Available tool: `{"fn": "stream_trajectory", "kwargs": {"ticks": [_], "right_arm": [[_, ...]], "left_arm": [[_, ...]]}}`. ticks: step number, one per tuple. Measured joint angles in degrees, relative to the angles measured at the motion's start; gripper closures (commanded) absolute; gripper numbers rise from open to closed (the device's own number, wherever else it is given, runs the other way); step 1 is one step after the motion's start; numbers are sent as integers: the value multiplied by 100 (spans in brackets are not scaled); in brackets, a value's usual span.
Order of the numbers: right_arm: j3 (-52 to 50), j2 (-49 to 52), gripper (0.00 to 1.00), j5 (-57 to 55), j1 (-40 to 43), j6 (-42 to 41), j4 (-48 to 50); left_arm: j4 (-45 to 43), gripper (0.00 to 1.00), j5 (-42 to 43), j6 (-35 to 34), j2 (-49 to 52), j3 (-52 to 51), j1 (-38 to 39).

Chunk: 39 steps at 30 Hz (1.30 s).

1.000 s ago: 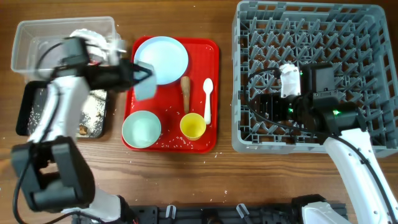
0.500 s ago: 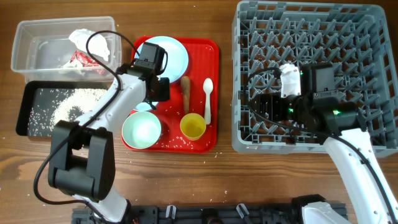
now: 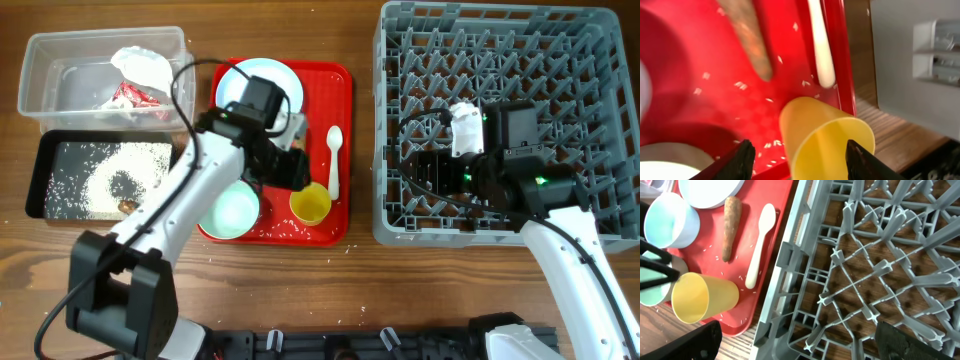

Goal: Sort waste into correct bins and load items into the dishwasher rack
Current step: 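Grasp the yellow cup with the left gripper and lift it, then hand the yellow cup from the left gripper to the right gripper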

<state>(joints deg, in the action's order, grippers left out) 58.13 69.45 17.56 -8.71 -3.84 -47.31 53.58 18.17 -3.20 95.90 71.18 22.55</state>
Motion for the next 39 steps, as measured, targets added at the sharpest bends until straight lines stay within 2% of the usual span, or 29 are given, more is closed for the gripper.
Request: {"fn": "stream_trajectory", "kwargs": {"ticks": [2, 5, 8, 10, 11, 14, 20, 21, 23, 26, 27, 30, 32, 36, 39], "right_arm": [[0, 0, 0, 0, 0, 0, 0], [0, 0, 0, 0, 0, 0, -2], [0, 0, 0, 0, 0, 0, -2], [0, 0, 0, 0, 0, 0, -2], [0, 0, 0, 0, 0, 0, -2], [0, 0, 0, 0, 0, 0, -2], [0, 0, 0, 177, 0, -17, 144], [0, 0, 0, 339, 0, -31, 240], [4, 4, 0, 1128, 0, -61, 658], [7, 9, 0, 2271, -7, -74, 1049], [4, 9, 0, 2444, -4, -85, 1137], [-26, 79, 0, 3392, -144, -96, 1989], [-72, 214, 0, 3803, -345, -103, 2446], [-107, 437, 0, 4371, -614, -105, 3051], [-116, 601, 4, 4513, -817, -109, 3401]], "left_arm": [[-138, 47, -61, 20, 22, -229, 199], [-173, 59, -431, -26, 22, -363, 319], [-267, 60, -531, -50, 22, -461, 319], [-452, 69, -575, -66, 24, -656, 328], [-474, 79, -595, -101, 26, -739, 334], [-525, 95, -629, -177, 26, -802, 334], [-568, 96, -498, -334, 26, -802, 400], [-584, 96, -280, -356, 26, -802, 315], [-765, 96, 772, -376, 20, -796, -160], [-1010, 96, 3005, -391, -13, -789, -1049], [-1021, 96, 3438, -367, -20, -787, -1196], [-1154, 96, 5449, -297, -24, -785, -1663], [-1268, 96, 6314, -286, -24, -785, -1698], [-1272, 96, 6900, -289, -26, -782, -1698], [-1274, 96, 7007, -295, -26, -780, -1698]]}}
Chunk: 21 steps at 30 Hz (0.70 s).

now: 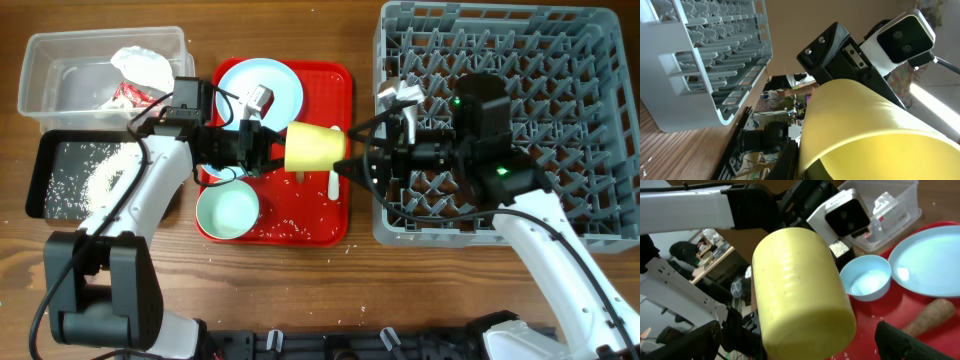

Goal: Sort waste into correct bins and load items into the dishwasher rack
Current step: 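Hand the yellow cup from the left gripper to the right gripper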

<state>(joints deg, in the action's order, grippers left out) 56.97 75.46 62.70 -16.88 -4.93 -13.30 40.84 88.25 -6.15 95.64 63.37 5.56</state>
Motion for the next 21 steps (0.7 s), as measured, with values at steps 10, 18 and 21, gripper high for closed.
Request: {"fn": "stream_trajectory", "kwargs": {"ticks": [10, 18, 21], "right_arm": [[-37, 824, 34, 426, -398, -496, 1475], [-37, 824, 51, 457, -398, -555, 1644], [-50, 833, 51, 463, -398, -555, 1759]], "left_arm": [[4, 96, 39, -57, 0, 0, -13], [2, 96, 111, -59, -9, 0, -22], [2, 96, 114, -63, -9, 24, -39]]}}
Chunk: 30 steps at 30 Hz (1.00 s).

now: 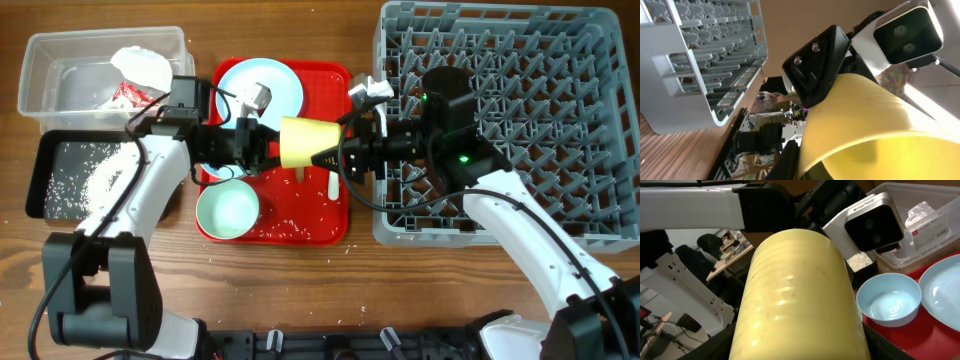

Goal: Sort waste into correct bins and load items into the dishwasher rack
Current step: 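Hand the yellow cup from the left gripper to the right gripper, then place the yellow cup into the dishwasher rack with the right gripper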

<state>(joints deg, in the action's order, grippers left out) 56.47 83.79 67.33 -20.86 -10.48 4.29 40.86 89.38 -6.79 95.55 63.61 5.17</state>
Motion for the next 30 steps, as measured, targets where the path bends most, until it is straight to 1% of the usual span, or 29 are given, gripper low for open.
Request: {"fn": "stream_trajectory", "kwargs": {"ticks": [1, 2, 3, 4, 7, 8, 12, 14, 15, 17, 19, 26, 27, 30], "right_arm": [[-4, 2, 49, 7, 0, 0, 9], [-4, 2, 39, 13, 0, 0, 13], [-4, 2, 31, 13, 0, 0, 13], [-4, 2, 27, 15, 7, 0, 13], [-9, 7, 27, 24, 76, -20, 109], [-9, 7, 26, 79, 151, -20, 129], [-9, 11, 36, 321, 396, -33, 498], [-9, 11, 36, 376, 393, -42, 518], [-9, 11, 34, 422, 393, -42, 522], [-9, 13, 26, 472, 400, -42, 520], [-9, 13, 21, 522, 400, -37, 518], [-9, 120, 21, 595, 400, 24, 396], [-9, 129, 22, 595, 400, 57, 341], [-9, 144, 34, 592, 400, 201, 212]], "left_arm": [[0, 96, 0, 0, 0, 7, 0], [0, 96, 0, 0, 0, 9, 0], [0, 96, 0, 0, 0, 9, 0], [2, 96, 0, 0, 0, 9, 0], [33, 96, -13, -17, 0, 9, 2], [37, 96, -33, -118, 0, 9, 2], [42, 96, -55, -326, 0, 9, 2], [46, 96, -55, -345, 0, 9, 2], [46, 96, -55, -345, 0, 9, 2], [44, 96, -50, -345, 0, 9, 2], [46, 96, -50, -348, 0, 9, 2], [44, 96, -48, -407, 0, 9, 2], [46, 96, -50, -431, 0, 9, 2], [44, 96, -50, -496, 0, 9, 7]]}}
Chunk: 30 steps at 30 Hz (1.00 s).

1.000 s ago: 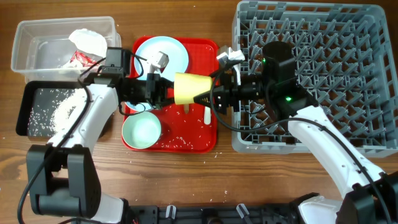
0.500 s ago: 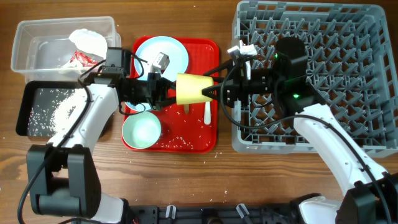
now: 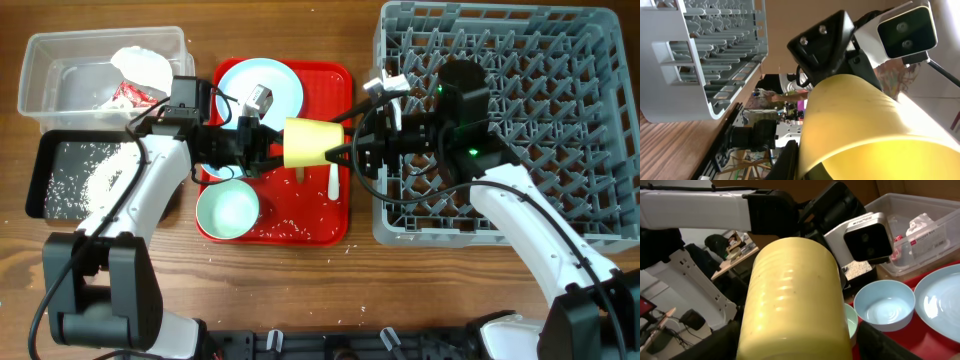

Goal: Sort waste into correct bins and load items into the dishwasher rack
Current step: 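Place the yellow cup into the dishwasher rack with the right gripper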

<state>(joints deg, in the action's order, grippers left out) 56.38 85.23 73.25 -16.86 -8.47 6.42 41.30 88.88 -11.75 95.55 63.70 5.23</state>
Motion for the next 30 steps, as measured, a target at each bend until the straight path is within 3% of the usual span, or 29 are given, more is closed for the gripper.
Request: {"fn": "stream_trajectory", "kwargs": {"ticks": [4, 5, 7, 11, 18, 20, 22, 27, 30], "right_arm": [[0, 0, 48, 22, 0, 103, 2], [0, 0, 50, 31, 0, 109, 9], [0, 0, 52, 22, 0, 122, 9], [0, 2, 52, 24, 101, 109, 22], [0, 4, 53, 212, 1838, -463, -125], [22, -9, 52, -210, 2140, -730, -726], [35, -293, 56, -1169, 2114, -750, -2026], [791, -1631, 54, -4133, 1755, -597, -5480], [1392, -1801, 53, -5593, 1384, -621, -6765]], "left_arm": [[-2, 95, -11, -42, 0, 0, 11], [0, 87, -11, -42, 0, 0, 11], [7, 76, 2, -76, 0, 0, 13], [2, 72, 20, -103, 0, 0, 48], [2, 70, 4, -103, -2, 0, 48], [2, 70, -234, -103, -2, 0, 48], [9, 70, -898, -103, -9, 0, 48], [7, 69, -3462, -103, -24, 0, 111], [2, 70, -4509, -105, -24, 0, 114]]}}
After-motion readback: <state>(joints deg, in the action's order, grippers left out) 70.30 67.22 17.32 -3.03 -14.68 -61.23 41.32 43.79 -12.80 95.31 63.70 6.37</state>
